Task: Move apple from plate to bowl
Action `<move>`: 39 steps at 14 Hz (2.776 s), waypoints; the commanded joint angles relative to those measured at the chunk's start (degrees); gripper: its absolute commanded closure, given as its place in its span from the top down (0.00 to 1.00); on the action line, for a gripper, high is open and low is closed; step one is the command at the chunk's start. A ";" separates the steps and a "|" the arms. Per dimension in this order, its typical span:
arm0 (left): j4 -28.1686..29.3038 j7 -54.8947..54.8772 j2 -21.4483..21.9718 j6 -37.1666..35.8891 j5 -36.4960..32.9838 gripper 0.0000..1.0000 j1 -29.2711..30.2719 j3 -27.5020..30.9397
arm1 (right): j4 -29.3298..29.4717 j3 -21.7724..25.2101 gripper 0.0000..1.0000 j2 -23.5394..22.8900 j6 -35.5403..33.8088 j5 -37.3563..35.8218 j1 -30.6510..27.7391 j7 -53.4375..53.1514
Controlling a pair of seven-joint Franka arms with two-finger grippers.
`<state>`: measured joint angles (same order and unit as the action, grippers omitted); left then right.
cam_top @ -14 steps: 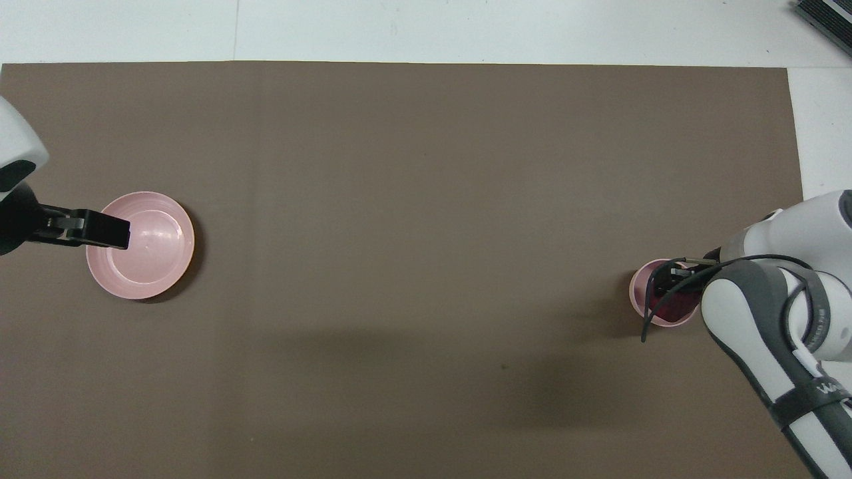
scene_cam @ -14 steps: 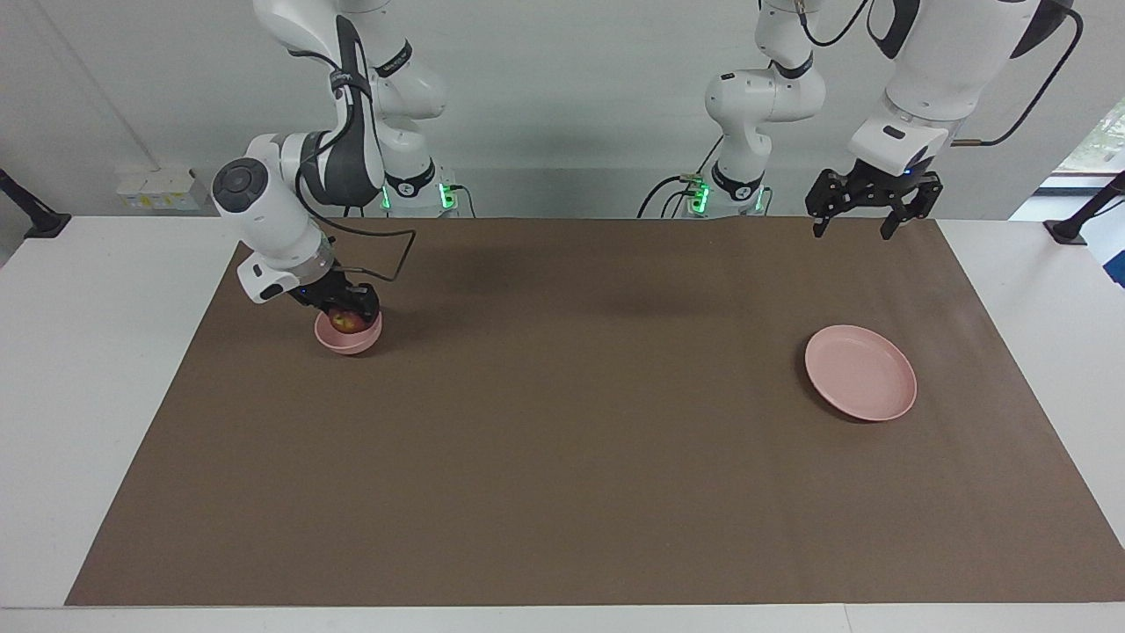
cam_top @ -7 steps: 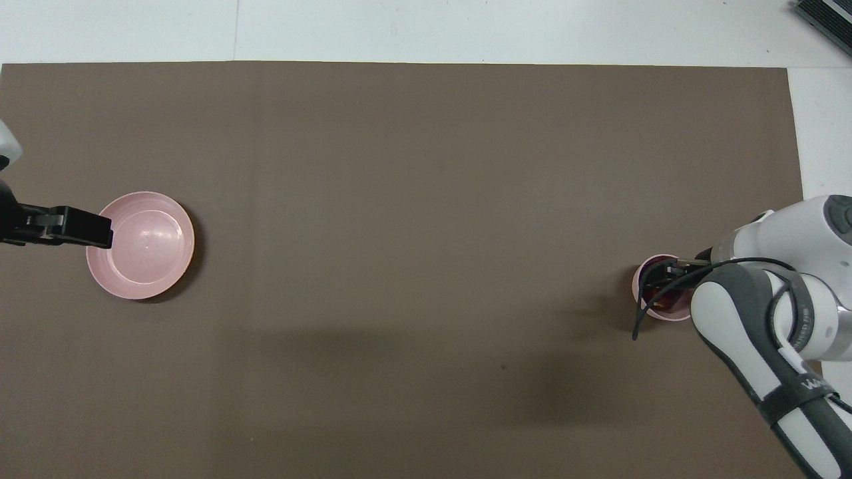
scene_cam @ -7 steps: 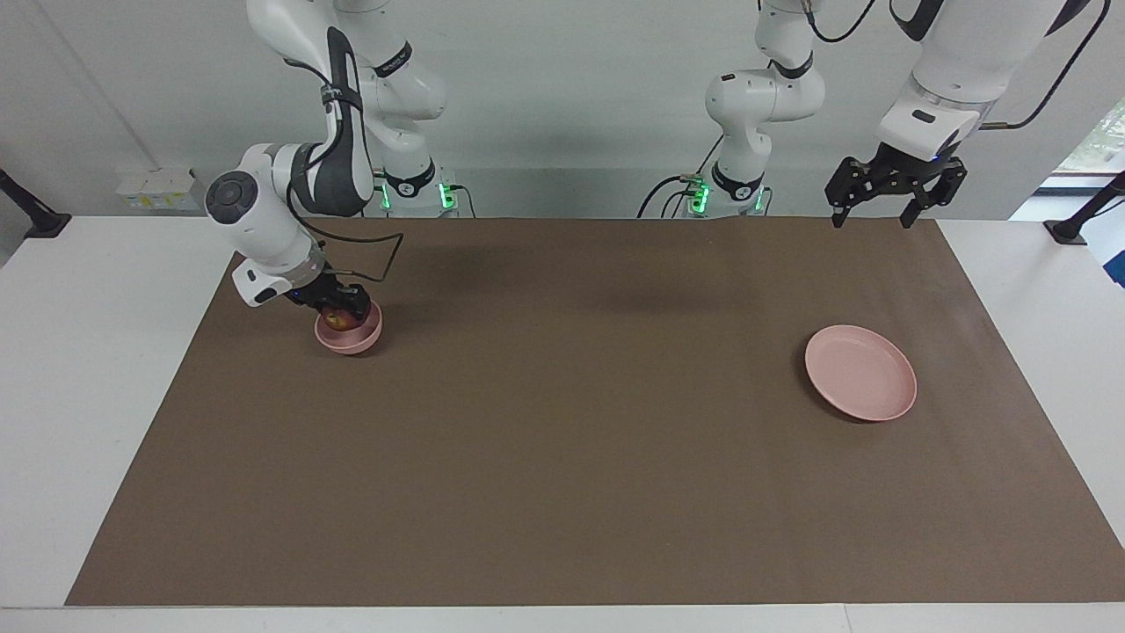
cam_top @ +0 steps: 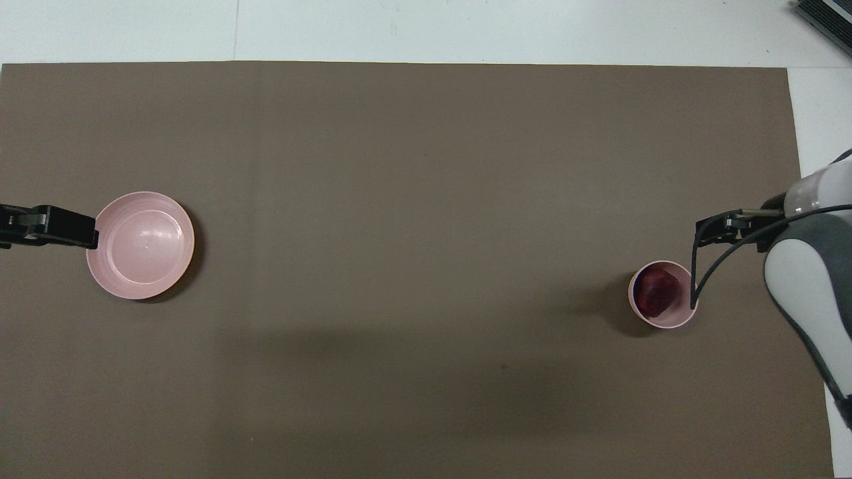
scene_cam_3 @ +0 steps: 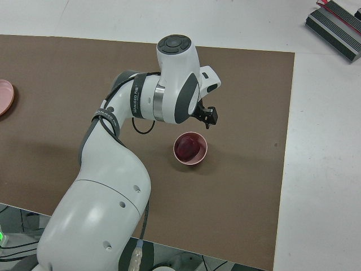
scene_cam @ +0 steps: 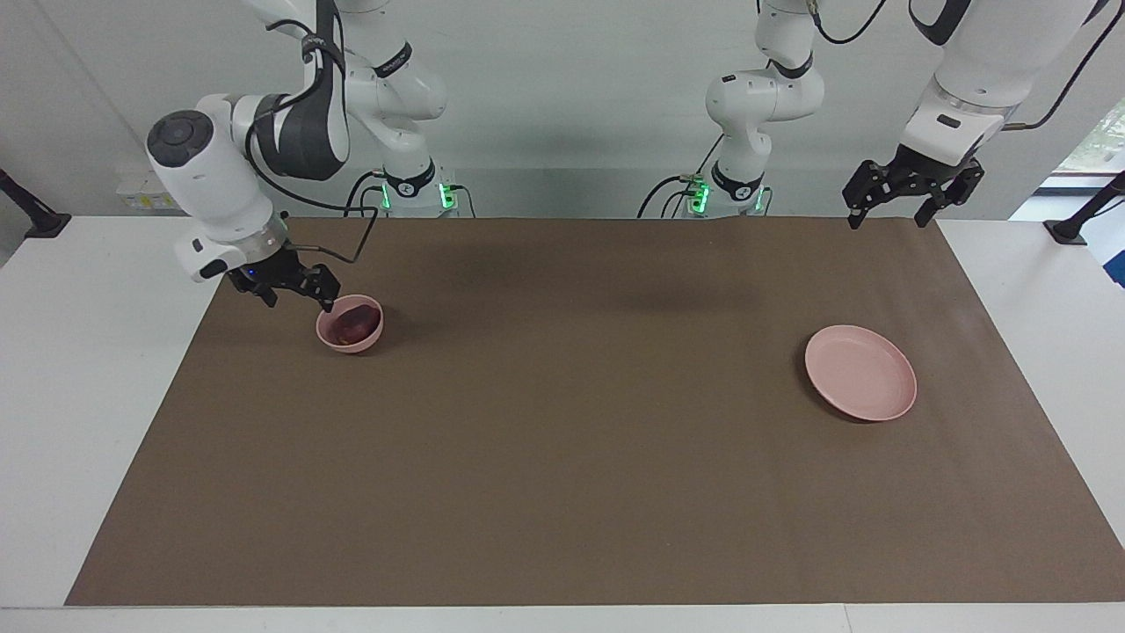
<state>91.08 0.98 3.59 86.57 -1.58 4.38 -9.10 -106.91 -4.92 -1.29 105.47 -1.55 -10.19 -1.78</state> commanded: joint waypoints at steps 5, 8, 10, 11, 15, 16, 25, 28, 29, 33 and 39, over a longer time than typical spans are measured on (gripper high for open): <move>-0.20 0.26 0.01 -1.14 1.32 1.00 0.45 -0.56 | 9.97 -1.06 1.00 1.64 -12.38 -0.82 3.84 -3.58; -0.12 0.43 0.01 -0.61 2.63 1.00 0.71 -0.48 | 12.06 -0.88 1.00 3.66 -15.71 -1.08 4.91 -2.71; -0.20 0.43 -0.25 0.44 3.25 1.00 0.19 -0.48 | 16.64 -0.62 1.00 3.58 -18.98 -1.26 4.13 0.09; -0.12 0.43 -0.17 1.58 3.25 1.00 0.19 -0.39 | 16.91 -0.36 1.00 3.66 -18.98 -0.56 4.12 0.72; -0.03 0.34 -0.17 1.85 3.25 1.00 -0.95 0.92 | 17.70 0.34 1.00 3.40 -19.86 -0.12 4.47 1.07; -0.03 0.34 -0.17 1.85 3.25 1.00 -2.52 2.50 | 17.79 2.09 1.00 3.49 -20.91 -0.03 5.61 1.86; -0.20 -0.09 -0.17 1.76 3.25 1.00 -6.49 6.47 | 21.57 6.85 1.00 2.43 -26.37 0.24 10.01 1.95; -0.20 -0.10 -0.08 1.06 3.25 1.00 -6.49 6.47 | 21.57 6.85 1.00 2.43 -25.75 2.51 9.92 1.87; -0.20 0.25 -0.08 0.89 3.25 1.00 -6.41 6.47 | 21.40 6.85 1.00 2.43 -25.49 2.87 9.66 1.87; -0.20 0.25 -0.08 0.88 3.25 1.00 -4.30 6.56 | 20.61 6.85 1.00 3.14 -24.17 2.96 9.92 1.60; -0.20 0.25 -0.08 0.88 3.25 1.00 -4.21 6.56 | 20.43 6.77 1.00 3.23 -23.82 2.34 10.27 1.51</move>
<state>91.09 1.07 3.56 87.83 1.19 0.04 -2.49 -86.95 1.79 2.14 81.17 0.01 -0.07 -1.59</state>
